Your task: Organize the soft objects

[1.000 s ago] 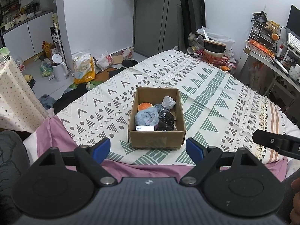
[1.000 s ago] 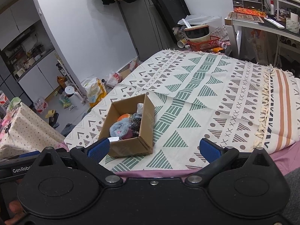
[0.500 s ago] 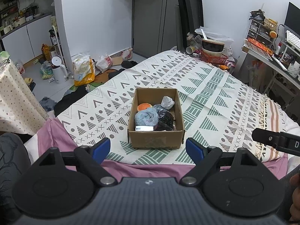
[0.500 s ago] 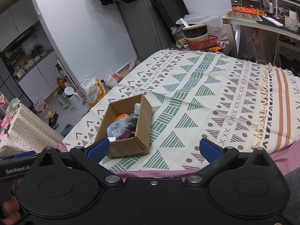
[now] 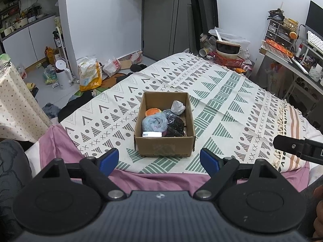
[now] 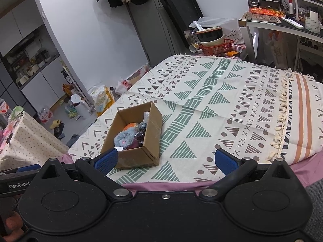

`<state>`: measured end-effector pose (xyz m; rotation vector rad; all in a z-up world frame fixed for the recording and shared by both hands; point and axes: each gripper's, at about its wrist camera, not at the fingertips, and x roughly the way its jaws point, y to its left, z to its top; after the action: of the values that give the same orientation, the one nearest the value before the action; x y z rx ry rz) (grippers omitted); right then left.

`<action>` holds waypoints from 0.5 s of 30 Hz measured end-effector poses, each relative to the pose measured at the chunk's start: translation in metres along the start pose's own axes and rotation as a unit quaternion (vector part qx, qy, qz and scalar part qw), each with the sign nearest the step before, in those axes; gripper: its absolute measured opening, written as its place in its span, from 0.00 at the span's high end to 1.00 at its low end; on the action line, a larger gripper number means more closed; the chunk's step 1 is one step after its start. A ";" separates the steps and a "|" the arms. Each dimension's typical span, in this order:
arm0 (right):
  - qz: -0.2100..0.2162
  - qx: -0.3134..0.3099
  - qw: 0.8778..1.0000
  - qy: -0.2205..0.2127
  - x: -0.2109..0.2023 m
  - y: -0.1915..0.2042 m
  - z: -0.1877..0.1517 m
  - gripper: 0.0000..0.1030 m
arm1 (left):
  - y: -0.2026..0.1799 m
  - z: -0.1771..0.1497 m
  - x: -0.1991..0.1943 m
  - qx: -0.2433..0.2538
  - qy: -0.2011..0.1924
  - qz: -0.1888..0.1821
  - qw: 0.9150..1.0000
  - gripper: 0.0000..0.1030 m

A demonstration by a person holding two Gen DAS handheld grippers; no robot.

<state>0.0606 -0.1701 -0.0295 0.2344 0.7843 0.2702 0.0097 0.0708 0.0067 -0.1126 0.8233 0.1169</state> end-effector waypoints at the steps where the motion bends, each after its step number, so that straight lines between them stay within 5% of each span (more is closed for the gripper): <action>1: 0.001 -0.001 1.000 -0.001 -0.001 0.000 0.000 0.00 | -0.001 -0.001 -0.001 0.001 0.000 0.001 1.000 0.16; 15: 0.015 -0.006 1.000 -0.001 -0.003 0.001 -0.005 0.00 | -0.011 -0.006 -0.008 0.011 -0.004 0.000 1.000 0.16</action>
<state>0.0549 -0.1695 -0.0310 0.2345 0.7767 0.3020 0.0014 0.0583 0.0095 -0.0909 0.8166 0.1080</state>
